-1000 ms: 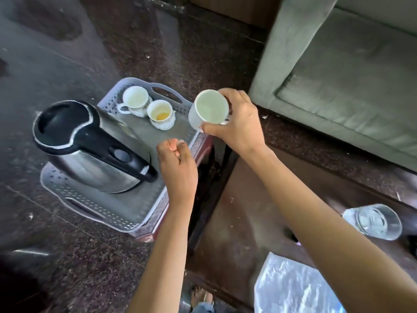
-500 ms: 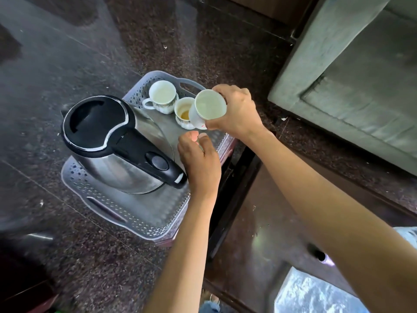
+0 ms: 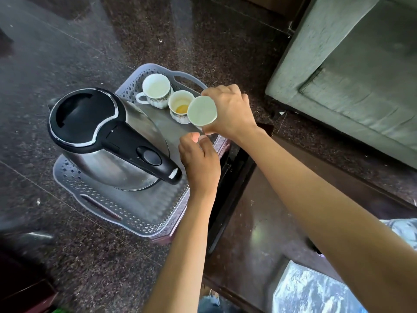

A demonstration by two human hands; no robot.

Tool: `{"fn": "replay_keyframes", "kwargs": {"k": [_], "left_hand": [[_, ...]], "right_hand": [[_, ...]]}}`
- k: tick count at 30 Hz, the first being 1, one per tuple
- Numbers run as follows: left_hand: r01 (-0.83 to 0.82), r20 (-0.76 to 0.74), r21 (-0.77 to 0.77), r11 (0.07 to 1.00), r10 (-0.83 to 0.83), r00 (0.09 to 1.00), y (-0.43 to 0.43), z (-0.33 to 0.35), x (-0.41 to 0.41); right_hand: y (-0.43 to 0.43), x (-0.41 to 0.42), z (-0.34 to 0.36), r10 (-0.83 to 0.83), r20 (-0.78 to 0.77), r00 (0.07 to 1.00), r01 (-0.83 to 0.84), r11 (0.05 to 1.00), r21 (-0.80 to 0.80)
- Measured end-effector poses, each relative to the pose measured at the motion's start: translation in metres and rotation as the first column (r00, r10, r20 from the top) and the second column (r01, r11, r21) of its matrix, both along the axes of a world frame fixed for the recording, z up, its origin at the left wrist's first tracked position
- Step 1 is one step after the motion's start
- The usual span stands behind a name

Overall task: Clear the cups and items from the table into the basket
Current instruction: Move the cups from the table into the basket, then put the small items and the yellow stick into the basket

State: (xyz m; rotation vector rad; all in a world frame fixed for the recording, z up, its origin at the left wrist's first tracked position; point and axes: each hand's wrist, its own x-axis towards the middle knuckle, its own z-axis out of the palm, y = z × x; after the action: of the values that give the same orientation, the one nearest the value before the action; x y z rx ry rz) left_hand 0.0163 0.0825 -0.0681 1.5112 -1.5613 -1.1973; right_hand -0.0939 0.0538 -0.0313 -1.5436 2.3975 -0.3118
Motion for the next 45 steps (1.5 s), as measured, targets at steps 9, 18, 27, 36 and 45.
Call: {"fn": "replay_keyframes", "kwargs": {"k": [9,18,27,36,45], "left_hand": [[0.008,0.008,0.001,1.000,-0.008,1.000,0.002,0.003,0.004],[-0.045,-0.027,-0.090,0.995,0.043,0.999,0.010,0.015,-0.002],[0.083,0.002,-0.159,0.984,-0.084,0.996,0.056,0.036,-0.028],[0.283,0.069,-0.023,0.959,-0.281,0.957,0.149,0.009,-0.054],[0.417,0.199,0.122,0.901,-0.434,0.879,0.236,-0.044,-0.057]], "right_hand": [[-0.012,-0.008,-0.009,0.155,-0.072,0.985,-0.139,0.971,0.194],[0.000,-0.021,0.005,0.169,0.019,0.985,-0.170,0.979,0.111],[0.123,-0.052,0.017,-0.223,0.352,0.909,0.355,0.857,-0.373],[0.282,-0.042,-0.061,-0.435,0.407,0.803,0.535,0.828,-0.169],[0.406,-0.039,-0.110,-0.574,0.426,0.700,0.615,0.787,0.050]]}}
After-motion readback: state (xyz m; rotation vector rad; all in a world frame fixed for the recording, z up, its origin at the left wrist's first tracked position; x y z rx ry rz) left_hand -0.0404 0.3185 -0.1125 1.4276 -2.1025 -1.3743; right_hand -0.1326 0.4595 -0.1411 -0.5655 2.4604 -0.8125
